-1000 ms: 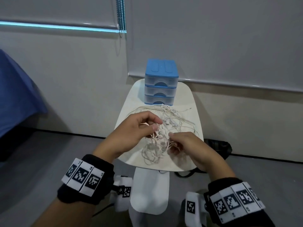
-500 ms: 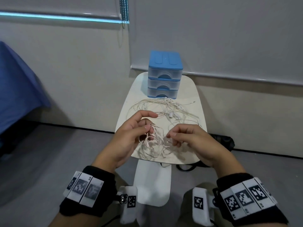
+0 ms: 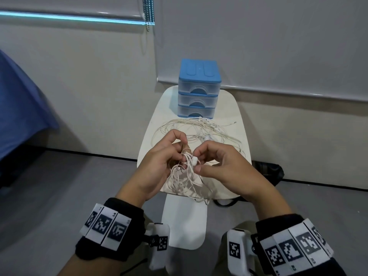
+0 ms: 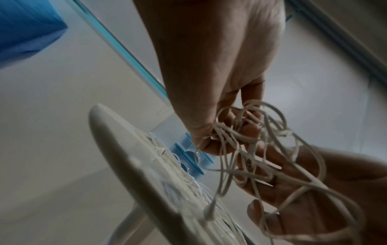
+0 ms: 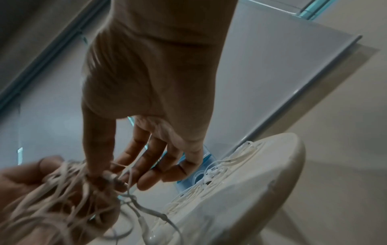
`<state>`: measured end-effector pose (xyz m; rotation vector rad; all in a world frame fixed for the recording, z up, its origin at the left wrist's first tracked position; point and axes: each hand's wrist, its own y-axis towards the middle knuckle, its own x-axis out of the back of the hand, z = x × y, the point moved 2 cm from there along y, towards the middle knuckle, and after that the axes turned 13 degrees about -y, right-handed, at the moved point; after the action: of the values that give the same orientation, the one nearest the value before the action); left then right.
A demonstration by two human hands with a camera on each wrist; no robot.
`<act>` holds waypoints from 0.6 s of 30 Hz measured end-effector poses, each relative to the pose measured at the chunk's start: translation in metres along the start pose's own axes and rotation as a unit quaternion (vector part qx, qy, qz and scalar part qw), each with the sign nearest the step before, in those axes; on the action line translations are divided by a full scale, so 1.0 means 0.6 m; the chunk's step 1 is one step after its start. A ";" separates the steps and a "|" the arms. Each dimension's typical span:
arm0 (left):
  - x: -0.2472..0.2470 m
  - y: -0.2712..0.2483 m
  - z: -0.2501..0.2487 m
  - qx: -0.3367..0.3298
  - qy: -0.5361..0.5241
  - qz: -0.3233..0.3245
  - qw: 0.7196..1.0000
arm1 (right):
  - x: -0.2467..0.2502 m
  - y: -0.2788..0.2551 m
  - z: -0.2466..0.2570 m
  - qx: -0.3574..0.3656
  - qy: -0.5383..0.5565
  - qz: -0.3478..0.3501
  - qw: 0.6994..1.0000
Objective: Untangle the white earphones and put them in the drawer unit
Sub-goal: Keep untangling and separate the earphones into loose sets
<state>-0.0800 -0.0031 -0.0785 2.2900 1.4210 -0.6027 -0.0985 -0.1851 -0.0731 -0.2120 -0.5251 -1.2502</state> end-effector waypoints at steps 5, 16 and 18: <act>-0.010 0.011 -0.018 -0.022 0.095 0.038 0.995 | 0.007 0.005 -0.003 0.002 0.018 -0.038 0.999; -0.011 0.025 -0.058 -0.049 0.194 0.022 0.980 | 0.026 -0.005 0.044 0.006 -0.091 -0.127 0.988; -0.013 0.026 -0.059 -0.051 0.197 0.015 0.979 | 0.015 0.001 0.046 0.001 -0.139 -0.129 0.982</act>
<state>-0.0635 0.0035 -0.0431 2.4330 1.5424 -0.0611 -0.1032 -0.1805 -0.0450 -0.3274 -0.8133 -1.4824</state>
